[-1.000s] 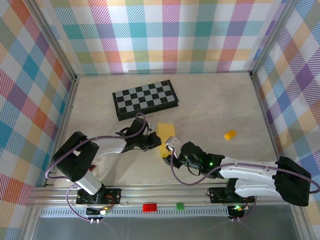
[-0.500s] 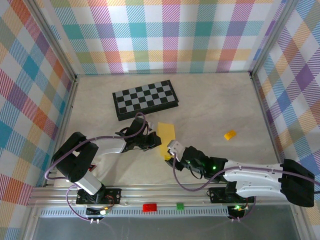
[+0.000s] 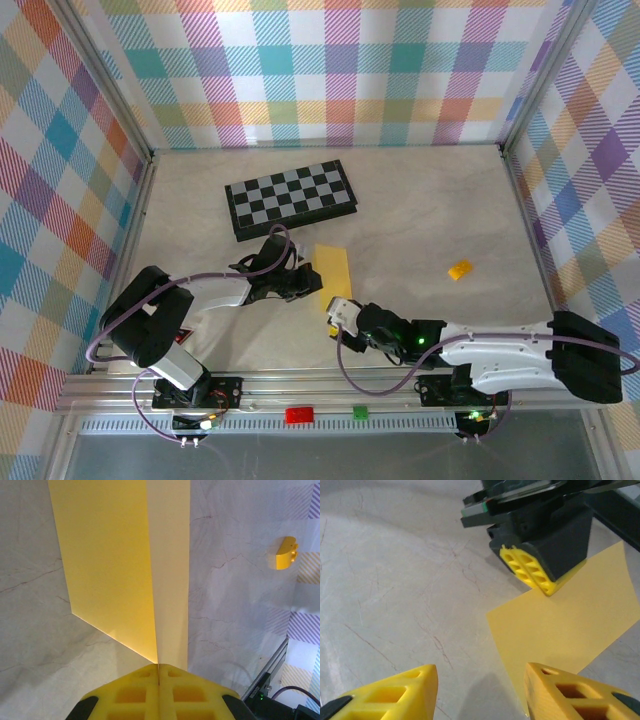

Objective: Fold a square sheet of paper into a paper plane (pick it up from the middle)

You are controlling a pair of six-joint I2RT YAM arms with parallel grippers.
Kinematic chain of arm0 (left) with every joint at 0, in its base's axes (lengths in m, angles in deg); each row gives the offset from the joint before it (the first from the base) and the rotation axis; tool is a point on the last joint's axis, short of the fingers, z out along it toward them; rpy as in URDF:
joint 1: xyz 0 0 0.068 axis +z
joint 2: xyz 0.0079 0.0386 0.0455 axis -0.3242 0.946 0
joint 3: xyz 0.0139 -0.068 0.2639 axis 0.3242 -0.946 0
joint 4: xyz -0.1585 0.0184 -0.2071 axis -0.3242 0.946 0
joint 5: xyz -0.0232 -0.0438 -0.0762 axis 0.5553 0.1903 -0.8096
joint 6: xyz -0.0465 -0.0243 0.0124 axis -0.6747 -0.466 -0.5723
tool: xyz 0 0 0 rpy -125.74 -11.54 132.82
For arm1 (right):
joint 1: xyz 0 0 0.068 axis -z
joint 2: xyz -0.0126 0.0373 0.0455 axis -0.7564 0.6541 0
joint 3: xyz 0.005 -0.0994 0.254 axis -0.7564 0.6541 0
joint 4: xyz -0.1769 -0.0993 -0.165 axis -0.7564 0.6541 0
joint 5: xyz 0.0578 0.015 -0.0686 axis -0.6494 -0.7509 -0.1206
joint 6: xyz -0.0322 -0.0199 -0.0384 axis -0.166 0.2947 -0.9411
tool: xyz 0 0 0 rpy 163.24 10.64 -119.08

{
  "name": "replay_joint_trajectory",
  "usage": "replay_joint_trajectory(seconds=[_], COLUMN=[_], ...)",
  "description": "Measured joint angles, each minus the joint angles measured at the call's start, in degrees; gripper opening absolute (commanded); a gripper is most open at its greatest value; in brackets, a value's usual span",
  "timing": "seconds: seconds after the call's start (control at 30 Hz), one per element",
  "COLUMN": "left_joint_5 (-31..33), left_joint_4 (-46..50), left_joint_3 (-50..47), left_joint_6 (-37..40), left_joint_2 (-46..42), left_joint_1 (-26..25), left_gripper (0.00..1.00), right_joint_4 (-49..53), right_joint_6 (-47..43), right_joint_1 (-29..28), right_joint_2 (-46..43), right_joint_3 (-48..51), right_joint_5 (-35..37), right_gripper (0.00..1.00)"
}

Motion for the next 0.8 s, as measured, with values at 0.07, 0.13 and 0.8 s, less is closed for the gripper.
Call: replay_joint_trajectory(seconds=[0.07, 0.13, 0.8], left_joint_5=[0.0, 0.0, 0.0], left_joint_4=[0.0, 0.0, 0.1], left_joint_3=[0.0, 0.0, 0.0], left_joint_6=[0.0, 0.0, 0.0], left_joint_2=[0.0, 0.0, 0.0], left_joint_1=[0.0, 0.0, 0.1], left_gripper=[0.06, 0.06, 0.06], right_joint_4=[-0.8, -2.2, -10.6], right_joint_6=[-0.9, -1.5, -1.0], right_joint_1=[-0.1, -0.2, -1.1], right_joint_2=[1.3, 3.1, 23.9], right_joint_3=[0.0, 0.0, -7.0], right_joint_5=[-0.4, -0.6, 11.0], right_gripper=[0.50, 0.50, 0.46])
